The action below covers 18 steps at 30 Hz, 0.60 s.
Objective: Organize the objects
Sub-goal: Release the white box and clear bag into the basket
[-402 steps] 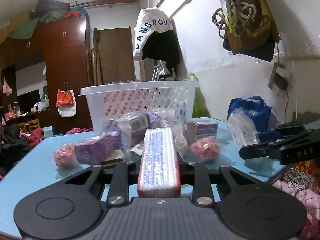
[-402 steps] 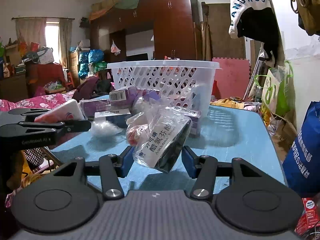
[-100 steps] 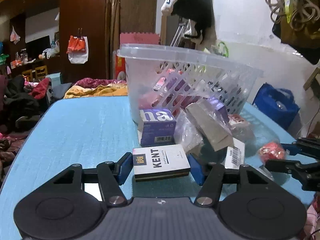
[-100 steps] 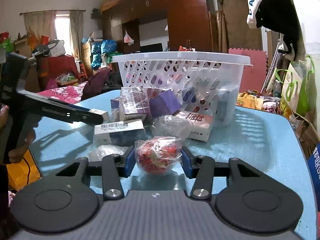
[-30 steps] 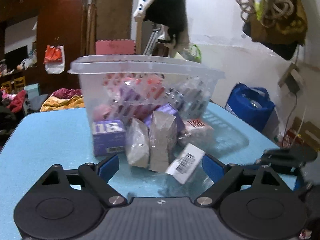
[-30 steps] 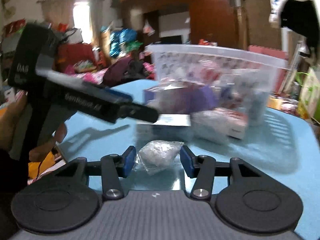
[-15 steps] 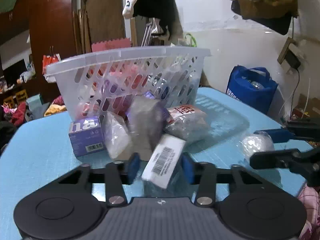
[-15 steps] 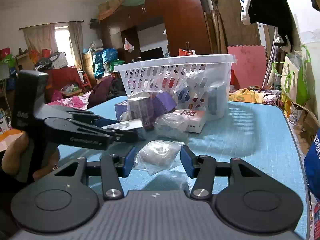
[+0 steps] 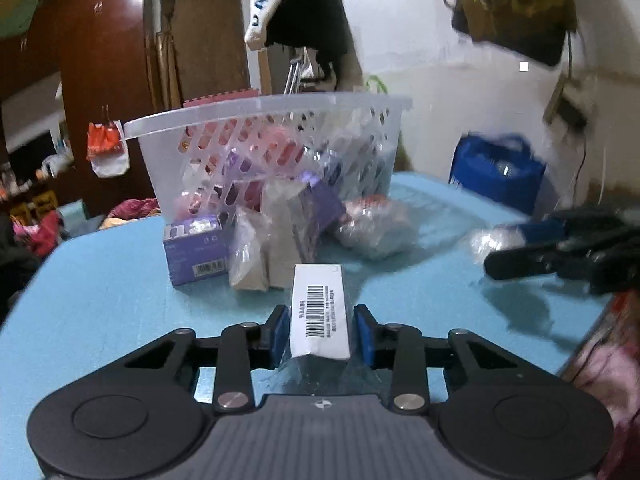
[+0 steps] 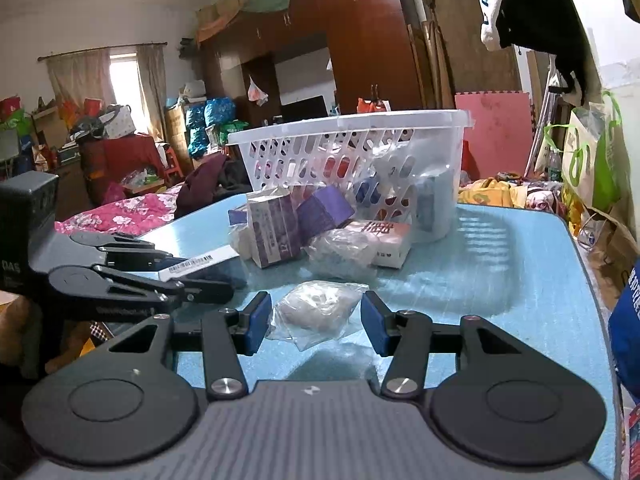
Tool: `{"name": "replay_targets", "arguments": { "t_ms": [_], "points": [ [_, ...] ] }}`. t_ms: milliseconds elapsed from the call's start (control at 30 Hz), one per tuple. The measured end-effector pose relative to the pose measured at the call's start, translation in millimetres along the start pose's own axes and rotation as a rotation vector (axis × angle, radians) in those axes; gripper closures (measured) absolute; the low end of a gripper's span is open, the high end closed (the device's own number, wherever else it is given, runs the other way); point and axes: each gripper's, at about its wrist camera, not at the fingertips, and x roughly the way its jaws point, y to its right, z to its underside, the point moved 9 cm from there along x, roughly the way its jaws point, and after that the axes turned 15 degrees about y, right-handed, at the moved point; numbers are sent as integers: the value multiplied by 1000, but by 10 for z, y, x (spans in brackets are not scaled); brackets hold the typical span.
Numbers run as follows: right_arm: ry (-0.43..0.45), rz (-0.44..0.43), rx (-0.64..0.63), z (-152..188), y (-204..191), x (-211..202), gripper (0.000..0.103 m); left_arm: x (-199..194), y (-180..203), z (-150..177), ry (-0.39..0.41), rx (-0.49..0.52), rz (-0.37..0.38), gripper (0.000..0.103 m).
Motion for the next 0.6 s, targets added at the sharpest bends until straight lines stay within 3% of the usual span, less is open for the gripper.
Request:
{"name": "replay_targets", "arguments": {
  "t_ms": [200,367,433,600],
  "points": [
    [72,22,-25,-334,-12,-38,50,-136,-179,-342,93,-68,-4,65],
    [170,43,-125,-1072,-126,198,50,-114,-368,-1082,194,-98,27,65],
    [195,77,-139,-1348,-82,436,50,20,-483,-1414,238,-112,2,65],
    [106,171,-176,-1569,222,1190,50,715,-785,-1787,151,-187,-46,65]
  ]
}}
